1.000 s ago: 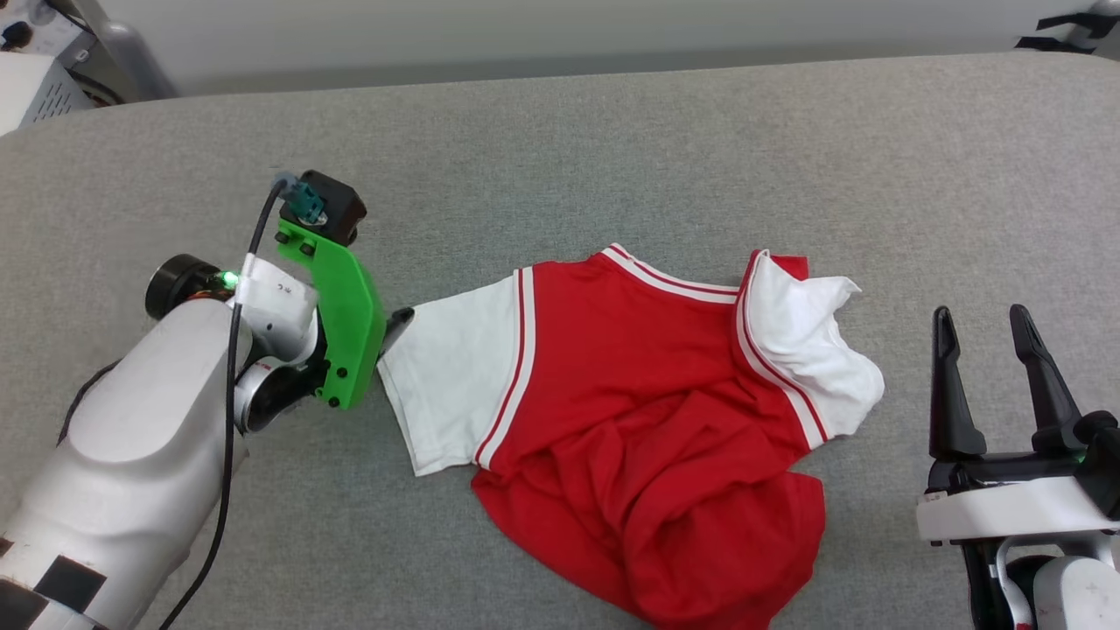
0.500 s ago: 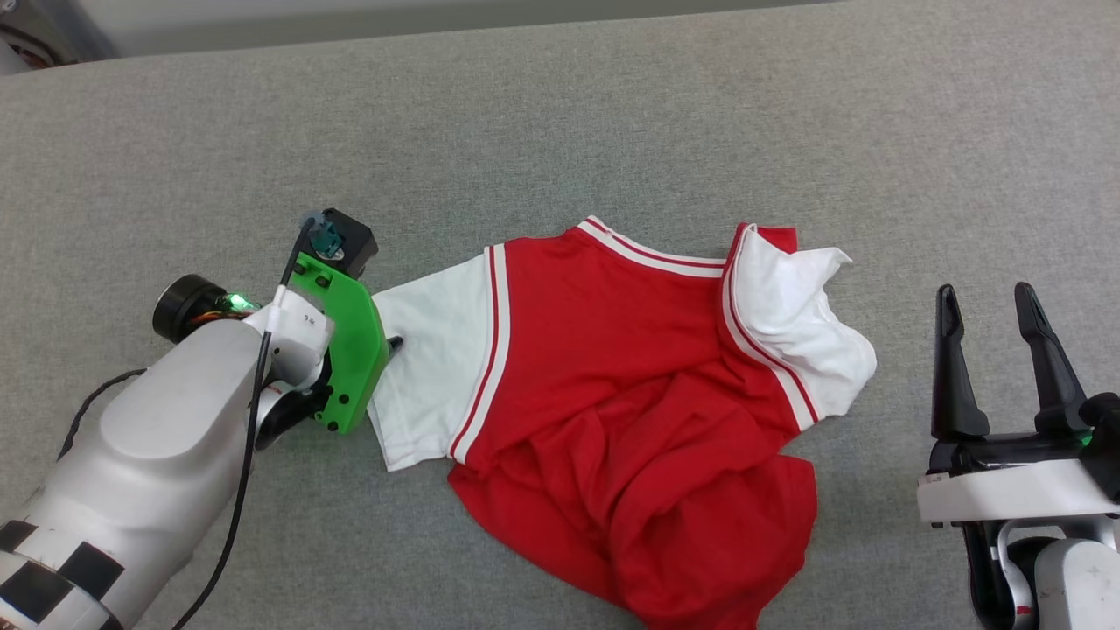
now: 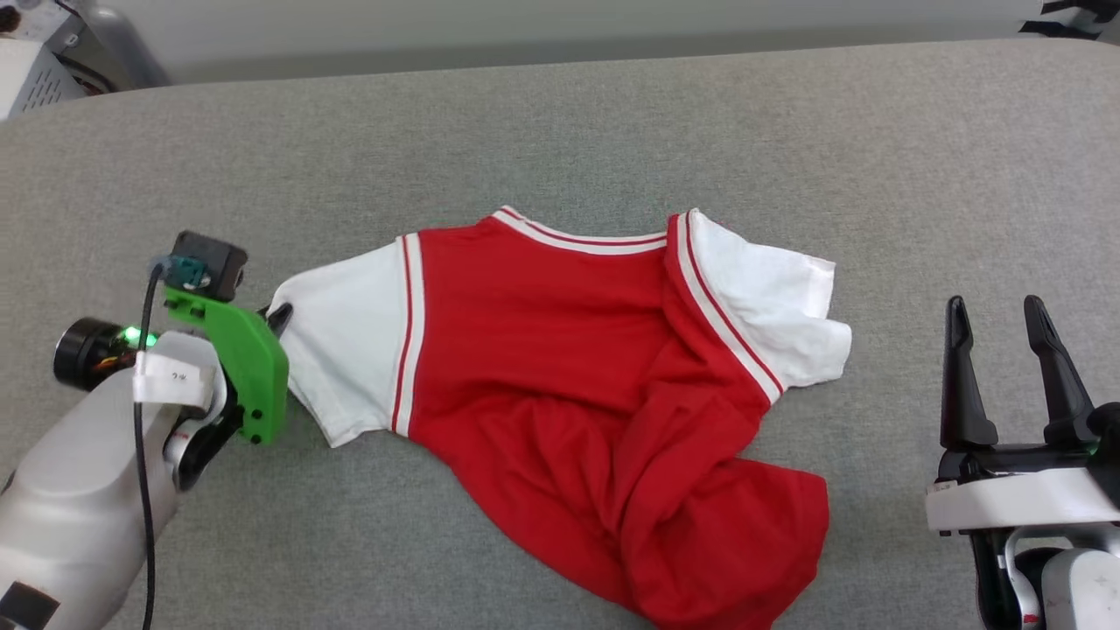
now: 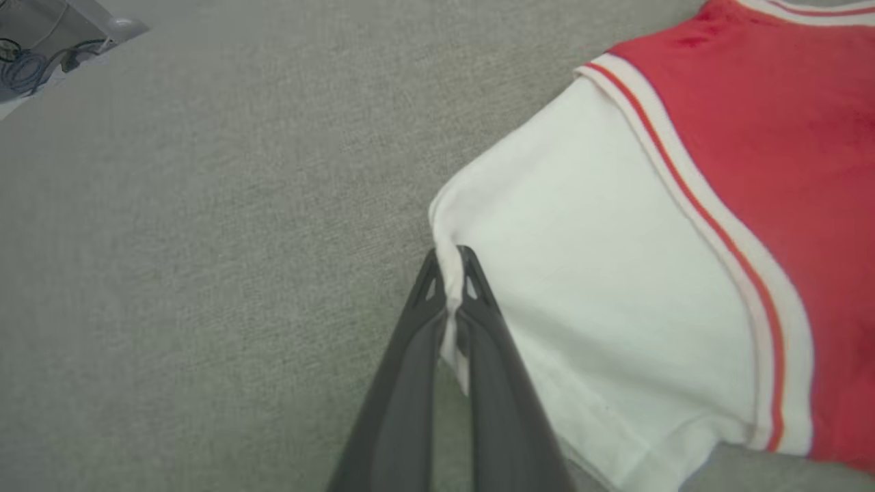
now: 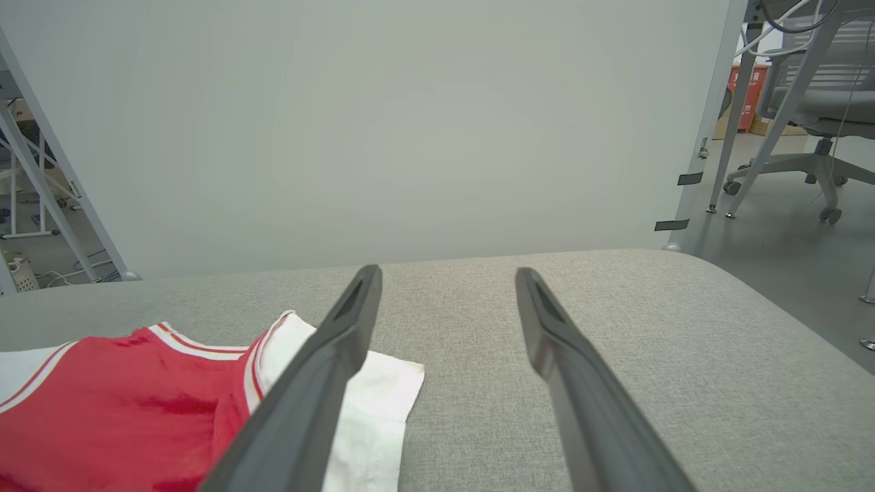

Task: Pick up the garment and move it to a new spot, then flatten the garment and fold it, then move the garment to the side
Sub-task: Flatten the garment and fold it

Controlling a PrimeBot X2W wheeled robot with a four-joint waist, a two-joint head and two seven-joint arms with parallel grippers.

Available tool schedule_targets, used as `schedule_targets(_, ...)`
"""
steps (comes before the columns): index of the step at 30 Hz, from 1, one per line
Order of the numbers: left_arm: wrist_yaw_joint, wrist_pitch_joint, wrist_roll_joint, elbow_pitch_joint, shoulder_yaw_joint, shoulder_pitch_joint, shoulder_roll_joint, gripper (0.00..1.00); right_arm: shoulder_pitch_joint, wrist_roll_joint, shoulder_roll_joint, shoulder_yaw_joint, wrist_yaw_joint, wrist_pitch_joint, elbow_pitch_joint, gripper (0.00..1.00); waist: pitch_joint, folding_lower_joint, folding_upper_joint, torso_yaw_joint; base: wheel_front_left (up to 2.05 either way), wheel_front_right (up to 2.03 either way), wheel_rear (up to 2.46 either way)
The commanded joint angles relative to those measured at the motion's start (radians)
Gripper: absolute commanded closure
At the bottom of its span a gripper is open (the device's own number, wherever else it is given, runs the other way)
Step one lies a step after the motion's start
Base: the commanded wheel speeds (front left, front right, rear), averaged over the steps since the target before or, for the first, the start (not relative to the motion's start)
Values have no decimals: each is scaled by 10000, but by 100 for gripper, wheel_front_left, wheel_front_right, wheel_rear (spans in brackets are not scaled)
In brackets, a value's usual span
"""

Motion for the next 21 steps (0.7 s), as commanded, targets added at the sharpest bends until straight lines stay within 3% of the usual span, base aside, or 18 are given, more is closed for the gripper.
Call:
schedule_targets(1, 84, -56, -147, 127, 28, 355, 156, 100, 130, -65, -18, -33, -7, -92, 24, 0, -152, 0, 0, 155, 0, 0, 0)
schedule_targets(4, 123, -129, -295, 350, 25, 791, 200, 100, 181, -115, -18, -75, -7, -92, 42, 0, -248, 0, 0, 269, 0, 0, 0)
schedule_targets(5, 152, -221, -431, 436, 97, 941, 123, 55, 198, -133, -18, -88, -7, -92, 51, 0, -289, 0, 0, 313, 0, 0, 0)
schedule_targets(6, 213, -367, -461, 494, 134, 1025, 66, 0, 208, -152, -18, -81, -7, -92, 56, 0, -334, 0, 0, 341, 0, 0, 0)
schedule_targets(11, 767, -2139, -415, 694, 503, 1367, -354, 0, 239, -326, -18, -135, -7, -92, 61, 0, -662, 0, 0, 488, 0, 0, 0)
schedule_targets(16, 1976, -3459, 20, 445, 1154, 1735, -675, 0, 104, -433, -18, -527, -7, -92, -99, 0, -1051, 0, 0, 735, 0, 0, 0)
schedule_targets(18, 2596, -3497, 476, -434, 1976, 1911, -707, 0, -51, -687, -28, -647, -7, -92, -219, 0, -1141, 0, 0, 859, 0, 0, 0)
schedule_targets(19, 3121, -3502, 1237, -1607, 2818, 2491, -746, 0, -277, -818, -173, -740, -7, -92, -304, 0, -1196, 0, 0, 975, 0, 0, 0)
schedule_targets(21, 3510, -3504, 1956, -2755, 3649, 3245, -863, 0, -566, -876, -475, -739, -7, -92, -325, 0, -1201, 0, 0, 1072, 0, 0, 0)
